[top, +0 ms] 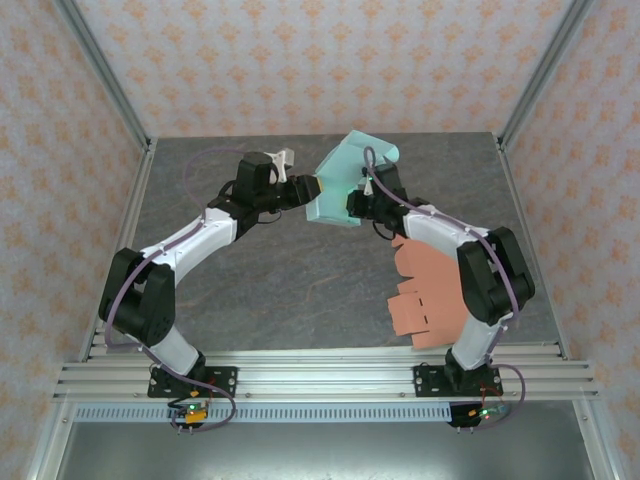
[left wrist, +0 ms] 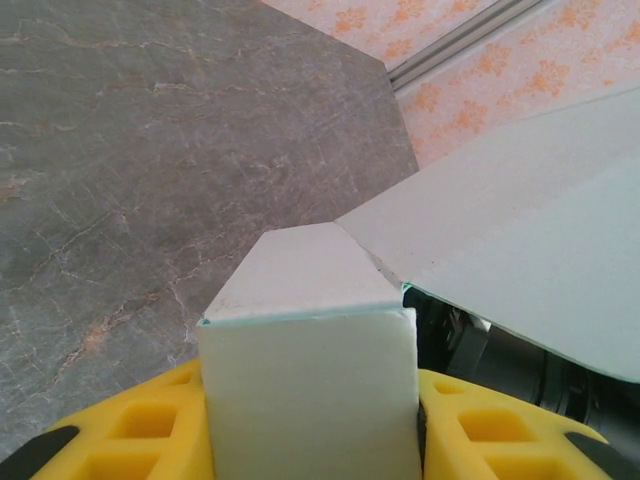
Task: Fold the paper box
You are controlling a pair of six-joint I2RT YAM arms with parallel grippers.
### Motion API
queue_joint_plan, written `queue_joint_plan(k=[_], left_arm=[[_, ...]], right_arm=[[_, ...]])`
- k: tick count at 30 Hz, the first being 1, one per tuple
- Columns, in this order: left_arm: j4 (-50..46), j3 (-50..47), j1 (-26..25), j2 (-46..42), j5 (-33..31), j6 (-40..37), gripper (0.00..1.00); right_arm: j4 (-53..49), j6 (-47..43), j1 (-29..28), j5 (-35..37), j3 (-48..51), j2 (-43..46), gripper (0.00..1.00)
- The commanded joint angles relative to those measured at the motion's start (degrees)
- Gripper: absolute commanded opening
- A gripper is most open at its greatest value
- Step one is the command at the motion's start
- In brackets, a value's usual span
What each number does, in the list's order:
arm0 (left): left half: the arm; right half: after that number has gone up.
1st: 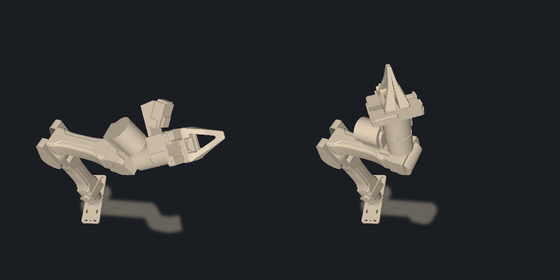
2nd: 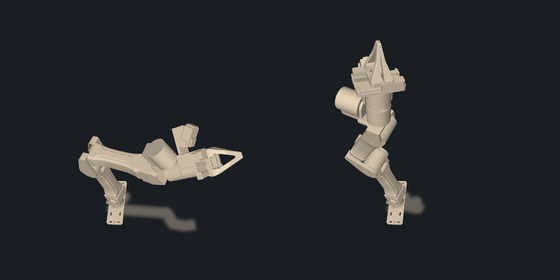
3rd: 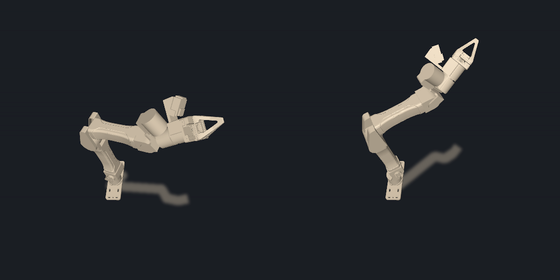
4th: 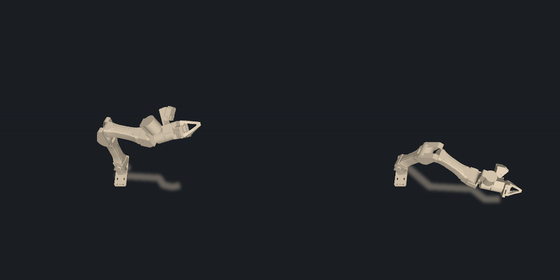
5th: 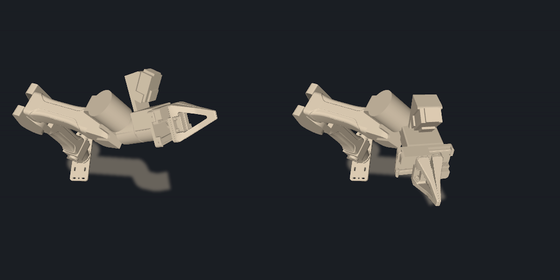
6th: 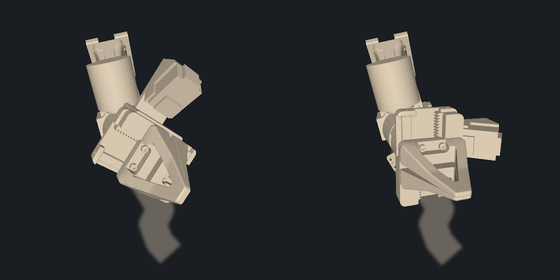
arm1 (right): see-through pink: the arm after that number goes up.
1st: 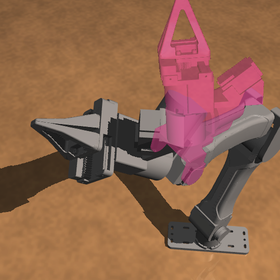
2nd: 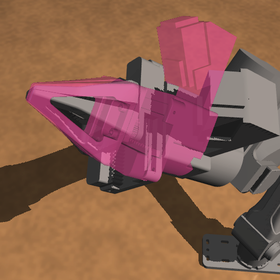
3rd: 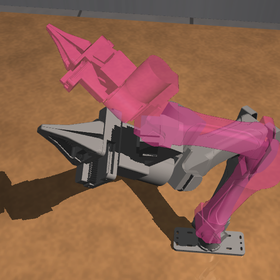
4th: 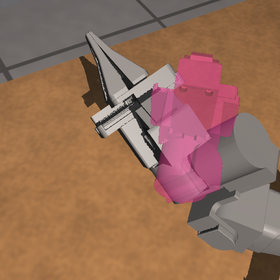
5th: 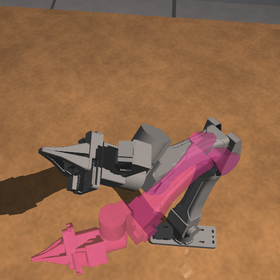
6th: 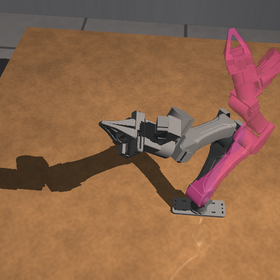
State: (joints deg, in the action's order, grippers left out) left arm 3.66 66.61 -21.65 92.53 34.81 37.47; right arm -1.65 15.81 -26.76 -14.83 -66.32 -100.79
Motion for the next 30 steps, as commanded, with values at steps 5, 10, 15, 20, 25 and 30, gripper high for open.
queue_joint_plan(k=[5,10,15,20,25,30], left_arm=[[4.92,3.27,-2.77,0.01,3.25,2.48,0.28],[1.71,5.51,-2.61,0.8,3.0,0.96,0.28],[-1.07,6.18,-2.6,0.37,1.69,-1.95,0.28],[-2.24,6.08,-2.45,0.52,1.58,-3.04,0.28],[-1.66,5.76,-2.3,0.33,1.72,-2.39,0.28],[-1.44,5.76,-2.32,0.28,1.54,-2.27,0.28]], right_arm=[[4.51,5.44,-2.52,23.83,4.08,0.42,0.09],[15.41,6.09,2.31,5.64,9.82,3.54,0.28],[20.2,5.03,7.61,-8.52,13.82,8.95,0.45],[17.7,3.63,11.79,-20.6,13.77,12.89,0.58],[13.08,1.15,13.67,-25.15,12.44,14.54,0.63],[9.81,-0.49,13.67,-25.16,10.99,12.85,0.54]])
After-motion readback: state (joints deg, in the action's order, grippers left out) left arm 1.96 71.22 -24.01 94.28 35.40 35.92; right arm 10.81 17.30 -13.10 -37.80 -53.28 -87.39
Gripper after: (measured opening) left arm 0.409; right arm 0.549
